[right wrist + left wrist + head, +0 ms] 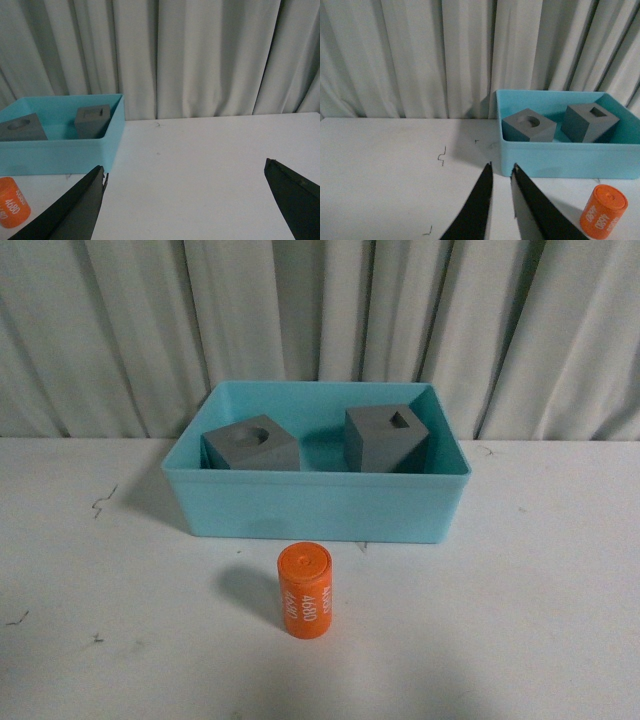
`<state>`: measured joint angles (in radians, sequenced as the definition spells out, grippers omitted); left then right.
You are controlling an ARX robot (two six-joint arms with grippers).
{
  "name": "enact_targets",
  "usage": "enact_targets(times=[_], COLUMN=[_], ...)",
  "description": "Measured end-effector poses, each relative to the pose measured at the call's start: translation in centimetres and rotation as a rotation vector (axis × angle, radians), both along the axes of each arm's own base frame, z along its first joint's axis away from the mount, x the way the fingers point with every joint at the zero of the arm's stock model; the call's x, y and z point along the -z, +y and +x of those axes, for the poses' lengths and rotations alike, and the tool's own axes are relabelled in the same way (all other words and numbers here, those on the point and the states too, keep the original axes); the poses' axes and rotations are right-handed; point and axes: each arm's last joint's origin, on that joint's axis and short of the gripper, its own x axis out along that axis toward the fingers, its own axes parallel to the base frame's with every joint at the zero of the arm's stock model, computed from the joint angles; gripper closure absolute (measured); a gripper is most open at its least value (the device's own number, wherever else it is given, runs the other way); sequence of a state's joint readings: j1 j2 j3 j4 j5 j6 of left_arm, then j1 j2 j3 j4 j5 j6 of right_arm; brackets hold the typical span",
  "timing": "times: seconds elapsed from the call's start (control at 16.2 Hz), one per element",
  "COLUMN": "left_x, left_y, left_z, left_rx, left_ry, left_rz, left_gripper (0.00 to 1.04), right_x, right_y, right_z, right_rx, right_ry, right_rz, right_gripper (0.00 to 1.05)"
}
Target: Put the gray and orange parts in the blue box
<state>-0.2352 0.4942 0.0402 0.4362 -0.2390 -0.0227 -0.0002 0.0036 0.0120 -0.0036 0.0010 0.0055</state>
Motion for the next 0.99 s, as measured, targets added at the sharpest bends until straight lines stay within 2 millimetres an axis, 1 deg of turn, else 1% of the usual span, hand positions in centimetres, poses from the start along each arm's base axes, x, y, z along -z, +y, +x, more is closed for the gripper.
enact_targets(times=[0.06, 0.12, 0.25, 0.74, 0.8, 0.86, 0.99], left_x=[0.2, 0.3, 0.6, 0.4, 0.3, 0.4, 0.5], left_y=[0.3, 0.4, 0.5, 1.1, 1.2, 2.5, 2.3], left_z=[-0.1, -0.2, -0.3, -0.7, -0.9, -1.4, -2.1], left_rx=[0.000, -0.002, 0.000, 0.000, 0.003, -0.018, 0.006], left_ry=[-0.031, -0.035, -0.013, -0.025, -0.031, -0.027, -0.019], left_rz=[-0.003, -0.004, 0.002, 0.001, 0.000, 0.002, 0.002], left_gripper=[1.02, 1.03, 1.03, 1.03, 1.03, 1.03, 1.03], right_x=[0.0, 0.0, 0.0, 0.0, 0.0, 0.0, 0.0], right_y=[0.0, 0.0, 0.0, 0.0, 0.0, 0.0, 0.0], right_z=[0.0, 0.0, 0.0, 0.0, 0.0, 0.0, 0.0], right_rx=[0.000, 0.000, 0.000, 0.000, 0.000, -0.001, -0.001], right_ry=[-0.001, 0.000, 0.000, 0.000, 0.000, 0.000, 0.000], right_rz=[0.000, 0.000, 0.000, 0.000, 0.000, 0.000, 0.000], right_gripper=[0.06, 0.06, 0.06, 0.06, 0.06, 0.06, 0.06])
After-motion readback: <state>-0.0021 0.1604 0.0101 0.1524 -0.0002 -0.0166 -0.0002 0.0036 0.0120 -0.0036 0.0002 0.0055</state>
